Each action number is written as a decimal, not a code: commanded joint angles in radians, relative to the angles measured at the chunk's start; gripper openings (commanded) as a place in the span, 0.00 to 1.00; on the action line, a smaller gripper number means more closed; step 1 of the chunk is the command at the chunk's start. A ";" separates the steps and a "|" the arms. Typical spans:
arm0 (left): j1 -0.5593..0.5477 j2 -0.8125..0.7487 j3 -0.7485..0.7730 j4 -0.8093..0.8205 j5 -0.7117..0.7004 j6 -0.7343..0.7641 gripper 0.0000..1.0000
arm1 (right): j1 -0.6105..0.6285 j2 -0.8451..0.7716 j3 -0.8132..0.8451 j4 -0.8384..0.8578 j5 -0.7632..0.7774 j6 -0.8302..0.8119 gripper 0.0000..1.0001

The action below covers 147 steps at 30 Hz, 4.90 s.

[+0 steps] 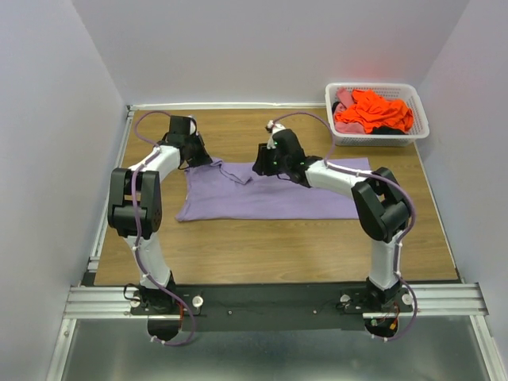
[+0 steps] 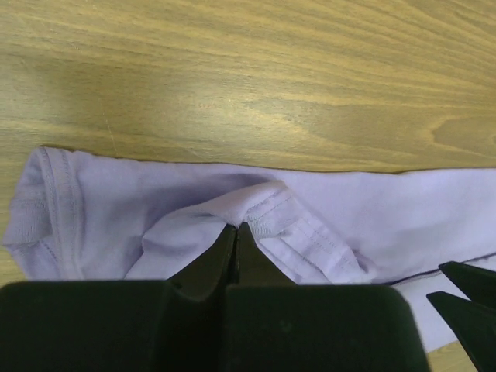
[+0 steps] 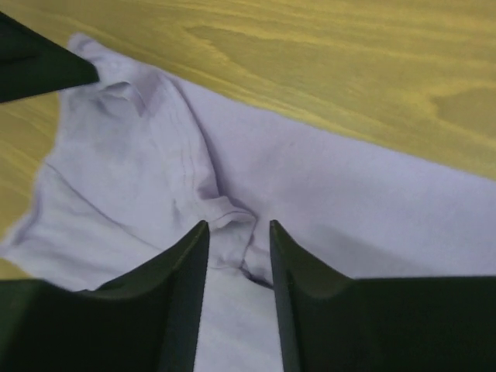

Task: Fold and stack the t-shirts
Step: Fold the tshirt

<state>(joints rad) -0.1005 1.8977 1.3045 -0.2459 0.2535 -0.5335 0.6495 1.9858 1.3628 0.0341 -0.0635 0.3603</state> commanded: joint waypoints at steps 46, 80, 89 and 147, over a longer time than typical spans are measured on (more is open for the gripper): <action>-0.005 0.054 0.044 -0.066 0.010 0.073 0.00 | -0.025 0.194 -0.209 0.615 -0.223 0.698 0.45; 0.041 0.052 0.122 -0.262 0.070 0.204 0.00 | -0.120 0.094 -0.140 0.279 -0.414 0.531 0.01; 0.045 0.015 0.079 -0.291 0.081 0.222 0.00 | -0.117 0.119 -0.108 0.239 -0.516 0.554 0.00; 0.053 -0.284 -0.422 -0.104 -0.105 0.139 0.40 | -0.128 -0.288 -0.338 -0.393 0.122 0.012 0.62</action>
<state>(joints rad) -0.0479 1.5887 0.9012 -0.4149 0.1577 -0.3786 0.5198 1.7466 1.0660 -0.2466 -0.1078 0.4488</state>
